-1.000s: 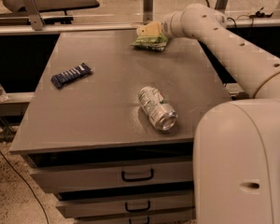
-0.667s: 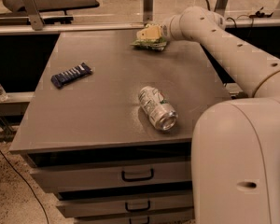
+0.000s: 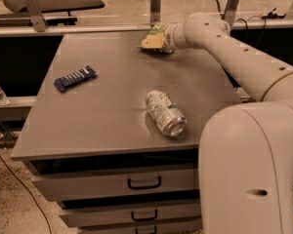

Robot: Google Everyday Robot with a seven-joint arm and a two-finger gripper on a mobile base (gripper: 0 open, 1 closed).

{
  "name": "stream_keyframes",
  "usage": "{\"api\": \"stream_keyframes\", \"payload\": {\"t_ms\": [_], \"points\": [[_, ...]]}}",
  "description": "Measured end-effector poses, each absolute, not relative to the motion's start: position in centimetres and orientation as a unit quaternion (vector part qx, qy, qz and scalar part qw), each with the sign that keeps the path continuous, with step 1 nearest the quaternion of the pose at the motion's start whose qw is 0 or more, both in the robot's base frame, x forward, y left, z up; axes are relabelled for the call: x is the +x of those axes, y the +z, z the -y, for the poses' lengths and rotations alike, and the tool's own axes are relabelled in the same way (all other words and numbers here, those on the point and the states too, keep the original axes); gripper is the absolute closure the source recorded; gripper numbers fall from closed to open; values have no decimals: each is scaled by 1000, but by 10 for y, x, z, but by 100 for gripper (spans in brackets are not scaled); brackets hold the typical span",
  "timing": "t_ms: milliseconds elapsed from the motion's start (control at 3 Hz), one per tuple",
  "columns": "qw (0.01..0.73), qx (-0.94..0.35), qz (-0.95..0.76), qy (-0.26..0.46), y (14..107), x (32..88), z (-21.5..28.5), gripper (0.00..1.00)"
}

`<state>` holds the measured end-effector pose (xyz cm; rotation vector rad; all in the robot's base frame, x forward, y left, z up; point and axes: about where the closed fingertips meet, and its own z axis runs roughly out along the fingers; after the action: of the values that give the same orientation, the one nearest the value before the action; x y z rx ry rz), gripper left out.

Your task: Move green jalapeno chip bag near rxbar blueberry

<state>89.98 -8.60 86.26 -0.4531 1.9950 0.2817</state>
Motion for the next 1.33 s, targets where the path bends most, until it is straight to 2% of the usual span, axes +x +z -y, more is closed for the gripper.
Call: {"api": "stream_keyframes", "payload": {"t_ms": [667, 1000, 1333], "points": [[511, -205, -827, 116, 863, 890, 78, 65], [538, -255, -795, 117, 905, 875, 67, 96], [551, -325, -753, 154, 948, 850, 33, 100]]}}
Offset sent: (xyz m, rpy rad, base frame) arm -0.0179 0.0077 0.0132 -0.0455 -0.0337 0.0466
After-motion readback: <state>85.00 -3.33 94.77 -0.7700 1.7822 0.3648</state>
